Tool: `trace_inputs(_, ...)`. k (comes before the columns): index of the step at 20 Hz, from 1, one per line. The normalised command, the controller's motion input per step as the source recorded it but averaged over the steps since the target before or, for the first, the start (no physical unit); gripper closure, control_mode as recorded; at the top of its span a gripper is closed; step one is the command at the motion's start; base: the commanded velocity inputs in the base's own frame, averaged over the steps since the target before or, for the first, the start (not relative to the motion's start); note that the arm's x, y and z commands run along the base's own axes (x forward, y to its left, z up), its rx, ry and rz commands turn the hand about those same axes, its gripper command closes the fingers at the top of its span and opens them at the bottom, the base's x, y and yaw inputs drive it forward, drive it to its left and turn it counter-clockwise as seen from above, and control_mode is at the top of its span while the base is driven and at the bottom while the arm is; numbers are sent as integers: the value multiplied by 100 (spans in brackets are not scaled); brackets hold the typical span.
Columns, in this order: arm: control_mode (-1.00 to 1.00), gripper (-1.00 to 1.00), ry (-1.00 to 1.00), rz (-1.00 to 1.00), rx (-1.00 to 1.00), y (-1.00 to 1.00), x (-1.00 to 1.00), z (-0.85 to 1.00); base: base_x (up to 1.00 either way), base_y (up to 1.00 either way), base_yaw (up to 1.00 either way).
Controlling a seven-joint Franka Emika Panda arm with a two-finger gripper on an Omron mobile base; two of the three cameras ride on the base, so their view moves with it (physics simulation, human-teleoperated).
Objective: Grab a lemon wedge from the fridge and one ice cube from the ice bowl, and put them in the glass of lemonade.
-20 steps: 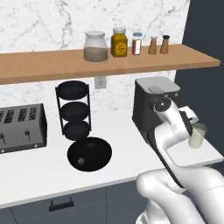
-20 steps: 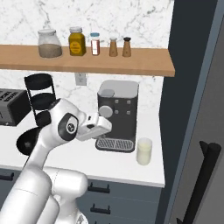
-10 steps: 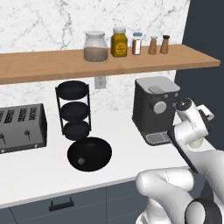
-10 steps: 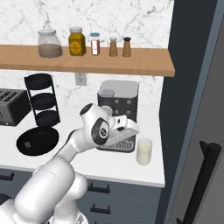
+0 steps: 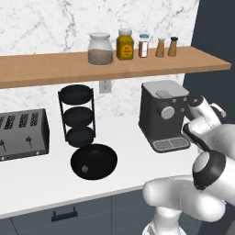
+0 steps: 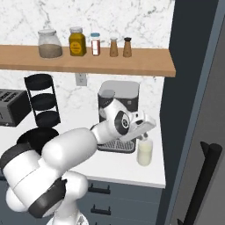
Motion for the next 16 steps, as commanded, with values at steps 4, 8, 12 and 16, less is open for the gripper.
trace_inputs(4, -100, 100, 0, 2, 0, -15, 47, -10, 0, 0, 0)
trace_inputs(8, -100, 100, 0, 3, 0, -27, 24, -23, 0, 0, 0)
trace_inputs(12, -100, 100, 0, 2, -3, -8, 22, -39, 0, 0, 0)
trace_inputs(16, -100, 100, 0, 0, -8, 0, 18, -48, 0, 0, 0)
